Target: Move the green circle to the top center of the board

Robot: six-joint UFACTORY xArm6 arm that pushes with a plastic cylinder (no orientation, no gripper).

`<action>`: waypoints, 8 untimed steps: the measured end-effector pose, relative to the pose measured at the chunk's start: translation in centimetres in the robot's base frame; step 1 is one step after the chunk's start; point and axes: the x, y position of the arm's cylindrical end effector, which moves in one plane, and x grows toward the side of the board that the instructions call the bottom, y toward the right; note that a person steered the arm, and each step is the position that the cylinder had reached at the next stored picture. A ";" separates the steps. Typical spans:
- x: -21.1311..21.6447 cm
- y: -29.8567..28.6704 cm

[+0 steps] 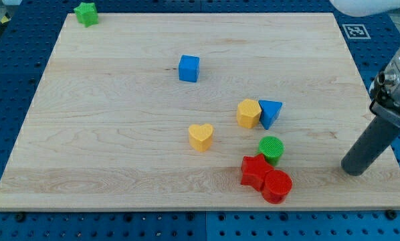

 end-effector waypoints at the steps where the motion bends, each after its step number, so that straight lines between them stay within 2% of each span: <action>1: 1.0 -2.0; 3: -0.3 -8.8; 5: -4.4 -12.3; 8: -4.2 -15.7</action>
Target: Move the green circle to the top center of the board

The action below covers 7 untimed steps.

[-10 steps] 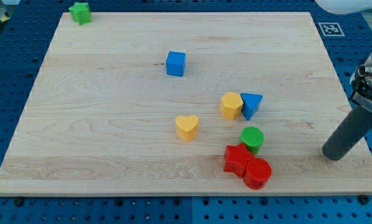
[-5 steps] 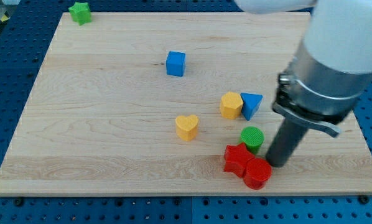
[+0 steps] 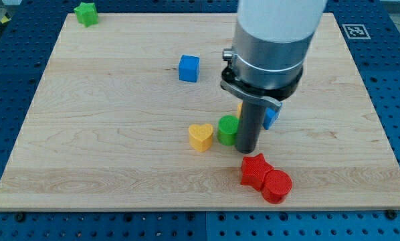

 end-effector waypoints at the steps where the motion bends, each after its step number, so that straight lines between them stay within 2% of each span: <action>1: 0.0 -1.3; 3: -0.7 -4.4; 7: -10.5 -1.8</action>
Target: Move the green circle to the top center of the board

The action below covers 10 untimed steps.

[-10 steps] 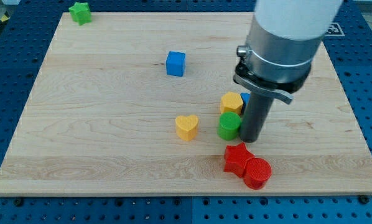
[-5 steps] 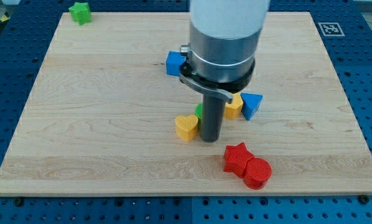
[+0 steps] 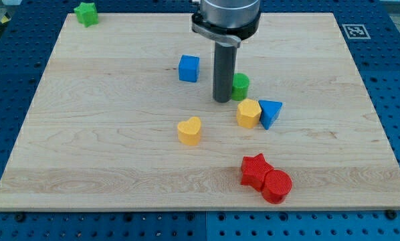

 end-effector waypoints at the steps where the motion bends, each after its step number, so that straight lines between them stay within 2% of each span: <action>1: 0.0 2.9; 3: -0.5 7.6; 5: -5.4 7.9; 6: -8.7 7.5; 9: -16.9 0.3; 10: -17.6 1.9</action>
